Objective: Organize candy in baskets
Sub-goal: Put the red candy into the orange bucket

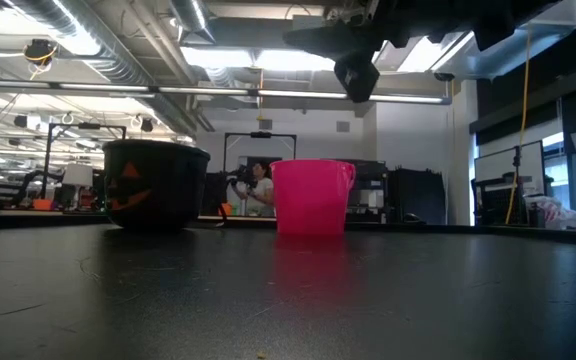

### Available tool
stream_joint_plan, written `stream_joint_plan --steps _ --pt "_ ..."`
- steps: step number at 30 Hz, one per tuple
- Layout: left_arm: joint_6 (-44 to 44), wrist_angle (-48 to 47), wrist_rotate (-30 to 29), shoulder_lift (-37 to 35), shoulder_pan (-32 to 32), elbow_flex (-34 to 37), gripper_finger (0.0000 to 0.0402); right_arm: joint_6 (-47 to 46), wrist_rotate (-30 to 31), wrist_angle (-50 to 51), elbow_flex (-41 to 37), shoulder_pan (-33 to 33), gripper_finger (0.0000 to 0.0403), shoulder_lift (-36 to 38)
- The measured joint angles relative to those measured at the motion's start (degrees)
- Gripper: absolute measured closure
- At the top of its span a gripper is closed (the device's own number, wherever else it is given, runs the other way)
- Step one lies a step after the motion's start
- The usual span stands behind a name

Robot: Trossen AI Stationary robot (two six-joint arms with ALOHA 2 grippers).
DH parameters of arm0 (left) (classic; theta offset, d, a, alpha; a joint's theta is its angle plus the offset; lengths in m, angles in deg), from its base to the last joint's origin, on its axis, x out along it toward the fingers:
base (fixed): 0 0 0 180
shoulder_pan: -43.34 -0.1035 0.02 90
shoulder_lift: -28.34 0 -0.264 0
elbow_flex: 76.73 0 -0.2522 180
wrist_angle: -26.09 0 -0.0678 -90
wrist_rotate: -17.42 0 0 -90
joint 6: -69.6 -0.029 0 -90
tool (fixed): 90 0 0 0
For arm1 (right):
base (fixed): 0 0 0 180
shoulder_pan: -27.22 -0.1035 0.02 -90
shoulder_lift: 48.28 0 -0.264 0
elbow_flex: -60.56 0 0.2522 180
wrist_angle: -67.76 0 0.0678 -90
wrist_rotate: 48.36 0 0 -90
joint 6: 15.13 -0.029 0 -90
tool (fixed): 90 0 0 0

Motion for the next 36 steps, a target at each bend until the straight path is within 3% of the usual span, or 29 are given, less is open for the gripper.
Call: stream_joint_plan --steps 6,10,15,22,28,36 --pt "-1.56 -11.70 -13.40 3.63 11.98 -10.45 0.0346 -0.06 0.02 -0.23 0.00 0.00 0.0189 0.00" --pt "4.71 -22.65 -17.89 9.63 15.88 -17.19 0.0346 -0.13 0.02 -0.18 0.00 0.00 0.0189 0.00" --pt "17.04 -32.63 -14.38 17.67 16.82 -21.70 0.0346 -0.17 0.02 -0.19 0.00 0.00 0.0189 0.00" --pt "29.44 -36.43 -3.74 27.30 16.82 -21.38 0.0346 -0.20 0.06 -0.80 0.00 0.00 0.0189 0.00" --pt "37.10 -36.76 -2.72 30.87 16.78 -21.38 0.0327 -0.18 0.07 -1.58 0.00 0.00 0.0189 0.00" --pt "37.67 -36.83 -4.66 31.06 16.34 -21.38 0.0251 -0.08 0.09 -1.98 0.00 0.00 0.0189 0.00"
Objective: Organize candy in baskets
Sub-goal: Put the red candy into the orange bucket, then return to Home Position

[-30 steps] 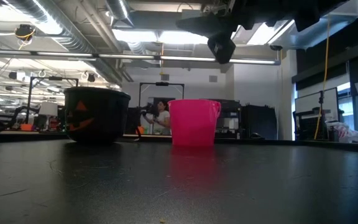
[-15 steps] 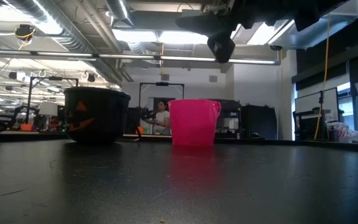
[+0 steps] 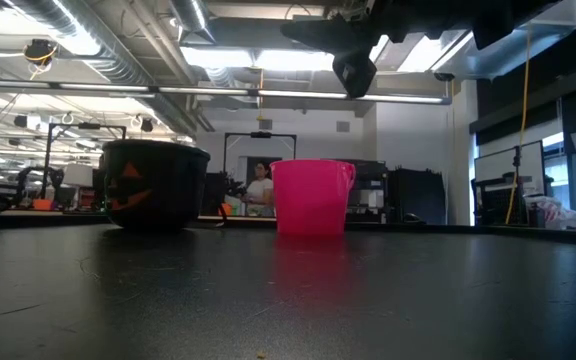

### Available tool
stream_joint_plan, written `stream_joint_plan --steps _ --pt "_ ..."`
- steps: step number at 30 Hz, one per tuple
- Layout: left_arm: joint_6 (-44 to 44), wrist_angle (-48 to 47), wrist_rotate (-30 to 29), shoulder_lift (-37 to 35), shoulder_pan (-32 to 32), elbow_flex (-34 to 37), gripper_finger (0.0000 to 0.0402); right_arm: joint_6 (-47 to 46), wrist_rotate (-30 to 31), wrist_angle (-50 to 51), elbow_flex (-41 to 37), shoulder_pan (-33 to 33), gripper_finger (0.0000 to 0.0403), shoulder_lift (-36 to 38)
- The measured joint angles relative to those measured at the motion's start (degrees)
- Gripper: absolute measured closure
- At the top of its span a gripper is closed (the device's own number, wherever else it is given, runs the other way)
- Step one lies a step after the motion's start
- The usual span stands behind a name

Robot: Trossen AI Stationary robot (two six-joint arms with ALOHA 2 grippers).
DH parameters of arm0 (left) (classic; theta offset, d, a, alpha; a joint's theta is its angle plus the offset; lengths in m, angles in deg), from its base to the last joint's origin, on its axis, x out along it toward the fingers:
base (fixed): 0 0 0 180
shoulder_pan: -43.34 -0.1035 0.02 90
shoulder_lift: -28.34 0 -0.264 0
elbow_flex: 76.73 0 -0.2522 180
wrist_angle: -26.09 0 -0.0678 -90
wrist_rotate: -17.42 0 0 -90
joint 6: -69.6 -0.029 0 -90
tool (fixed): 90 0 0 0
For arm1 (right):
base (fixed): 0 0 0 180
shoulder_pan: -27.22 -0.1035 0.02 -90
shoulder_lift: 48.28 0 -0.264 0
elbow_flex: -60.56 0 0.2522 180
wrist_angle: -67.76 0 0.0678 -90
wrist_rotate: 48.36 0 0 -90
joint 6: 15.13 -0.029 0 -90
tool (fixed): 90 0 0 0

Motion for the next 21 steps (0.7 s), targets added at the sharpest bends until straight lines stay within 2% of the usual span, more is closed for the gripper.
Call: stream_joint_plan --steps 5,9,13,18,21 --pt "-1.94 0.00 -0.16 -0.02 -1.43 0.00 0.0218 1.41 0.02 0.02 0.00 0.00 0.0189 0.00" --pt "-2.91 -0.04 -0.13 -0.87 -4.09 0.00 0.0215 3.26 0.06 0.00 0.00 0.00 0.0189 0.00" --pt "-8.48 -0.02 -0.51 -3.25 -6.95 0.00 0.0220 6.24 1.14 0.43 0.00 0.02 0.0189 0.61" --pt "-16.59 0.18 -6.84 -8.40 -9.72 -0.02 0.0223 11.05 2.03 1.46 0.07 0.02 0.0189 4.78" --pt "-22.17 0.34 -12.36 -12.00 -10.59 -0.02 0.0223 14.77 5.54 6.70 0.07 0.00 0.0189 9.01"
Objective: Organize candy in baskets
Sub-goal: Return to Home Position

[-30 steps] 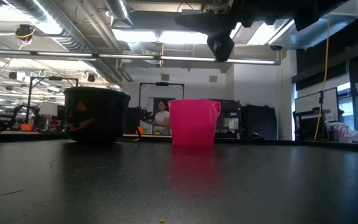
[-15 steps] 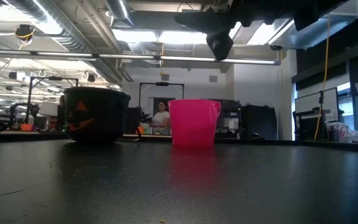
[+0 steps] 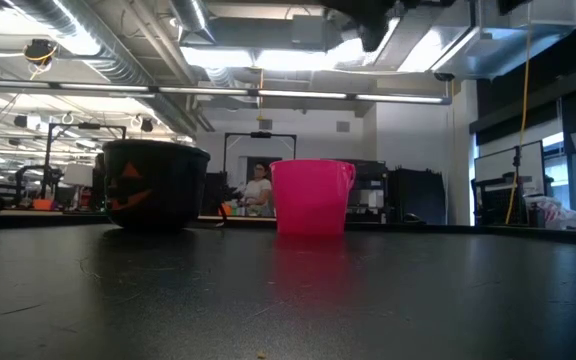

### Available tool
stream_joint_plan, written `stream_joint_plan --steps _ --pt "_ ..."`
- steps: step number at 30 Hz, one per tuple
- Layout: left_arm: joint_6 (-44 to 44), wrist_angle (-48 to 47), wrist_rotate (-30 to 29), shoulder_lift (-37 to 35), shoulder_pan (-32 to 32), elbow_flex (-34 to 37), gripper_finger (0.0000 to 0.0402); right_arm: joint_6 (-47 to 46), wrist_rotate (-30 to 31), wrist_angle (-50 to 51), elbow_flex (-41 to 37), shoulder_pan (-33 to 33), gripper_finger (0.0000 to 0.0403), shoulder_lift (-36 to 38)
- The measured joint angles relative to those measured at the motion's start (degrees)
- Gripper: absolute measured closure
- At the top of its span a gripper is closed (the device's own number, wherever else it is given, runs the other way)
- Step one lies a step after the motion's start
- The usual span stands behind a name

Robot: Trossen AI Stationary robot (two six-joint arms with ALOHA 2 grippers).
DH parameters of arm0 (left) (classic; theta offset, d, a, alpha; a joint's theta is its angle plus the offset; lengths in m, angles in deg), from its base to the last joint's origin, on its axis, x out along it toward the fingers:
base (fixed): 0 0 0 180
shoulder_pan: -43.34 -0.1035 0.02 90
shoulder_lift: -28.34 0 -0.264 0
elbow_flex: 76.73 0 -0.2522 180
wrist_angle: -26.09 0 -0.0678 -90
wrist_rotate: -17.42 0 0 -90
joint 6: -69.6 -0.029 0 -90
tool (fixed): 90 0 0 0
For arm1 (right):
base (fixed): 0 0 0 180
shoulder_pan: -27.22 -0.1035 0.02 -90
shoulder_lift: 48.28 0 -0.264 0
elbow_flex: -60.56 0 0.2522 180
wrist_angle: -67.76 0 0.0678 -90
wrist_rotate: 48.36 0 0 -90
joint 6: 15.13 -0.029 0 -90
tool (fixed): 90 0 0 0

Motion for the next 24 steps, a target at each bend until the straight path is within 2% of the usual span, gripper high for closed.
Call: stream_joint_plan --steps 5,9,14,18,24 --pt "-4.98 0.28 -7.85 -6.47 -0.79 0.00 0.0223 6.31 7.32 11.15 0.02 0.02 0.0189 7.36" --pt "-10.07 2.10 -12.79 -10.95 -1.03 0.00 0.0223 8.79 10.75 18.78 0.00 0.02 0.0189 12.51" --pt "-19.61 9.94 -13.77 -14.16 -1.91 0.00 0.0223 9.50 14.63 24.78 0.00 0.02 0.0189 18.71" --pt "-28.91 19.50 -8.89 -14.47 -4.62 0.19 0.0223 10.93 15.11 25.49 0.00 0.02 0.0189 22.77" --pt "-39.55 36.39 6.53 -14.45 -12.44 7.25 0.0223 12.14 15.10 27.07 -0.04 0.02 0.0189 26.41"
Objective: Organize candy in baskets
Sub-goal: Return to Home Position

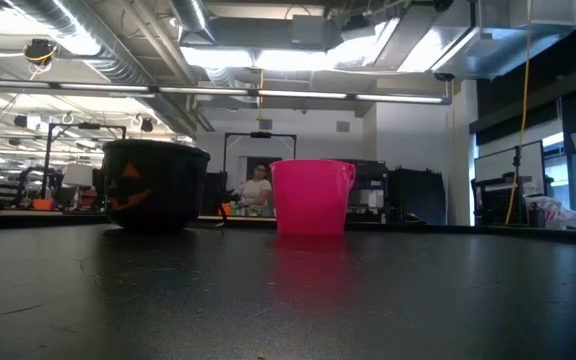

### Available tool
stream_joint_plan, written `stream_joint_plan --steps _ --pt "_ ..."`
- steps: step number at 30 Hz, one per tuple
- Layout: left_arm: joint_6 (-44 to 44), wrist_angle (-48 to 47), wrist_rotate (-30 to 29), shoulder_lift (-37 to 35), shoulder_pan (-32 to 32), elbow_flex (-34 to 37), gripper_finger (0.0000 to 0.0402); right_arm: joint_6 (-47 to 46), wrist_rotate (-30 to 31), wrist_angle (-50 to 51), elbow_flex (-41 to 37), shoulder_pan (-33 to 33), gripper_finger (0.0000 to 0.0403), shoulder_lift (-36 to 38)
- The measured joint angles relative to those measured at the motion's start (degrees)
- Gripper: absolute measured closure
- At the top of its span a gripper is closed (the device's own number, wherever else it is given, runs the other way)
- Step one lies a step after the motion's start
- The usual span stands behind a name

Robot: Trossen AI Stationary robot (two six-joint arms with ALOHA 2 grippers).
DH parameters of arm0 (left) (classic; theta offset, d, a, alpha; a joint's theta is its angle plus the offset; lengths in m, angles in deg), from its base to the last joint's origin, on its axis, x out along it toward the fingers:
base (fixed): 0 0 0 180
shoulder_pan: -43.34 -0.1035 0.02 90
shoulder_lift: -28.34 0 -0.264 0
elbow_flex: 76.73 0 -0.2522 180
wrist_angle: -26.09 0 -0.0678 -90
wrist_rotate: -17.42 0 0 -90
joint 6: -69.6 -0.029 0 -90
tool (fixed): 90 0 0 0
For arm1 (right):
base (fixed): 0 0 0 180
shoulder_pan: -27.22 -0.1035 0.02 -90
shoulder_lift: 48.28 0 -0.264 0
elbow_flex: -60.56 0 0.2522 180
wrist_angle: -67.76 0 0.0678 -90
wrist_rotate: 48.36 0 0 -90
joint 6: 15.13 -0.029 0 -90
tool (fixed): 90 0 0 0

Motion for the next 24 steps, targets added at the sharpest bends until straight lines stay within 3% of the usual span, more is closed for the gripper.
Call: stream_joint_plan --steps 9,19,24 --pt "4.22 1.09 1.58 -8.41 -7.99 9.37 0.0223 -1.42 -0.04 8.16 -0.10 0.00 0.0189 4.12" --pt "7.98 2.92 0.93 -25.76 -8.44 19.40 0.0223 -1.41 1.02 13.53 -0.18 -0.01 0.0189 10.86" --pt "8.31 2.91 -0.98 -31.48 -8.42 23.42 0.0223 -1.42 1.94 12.10 -4.23 0.00 0.0189 18.86"
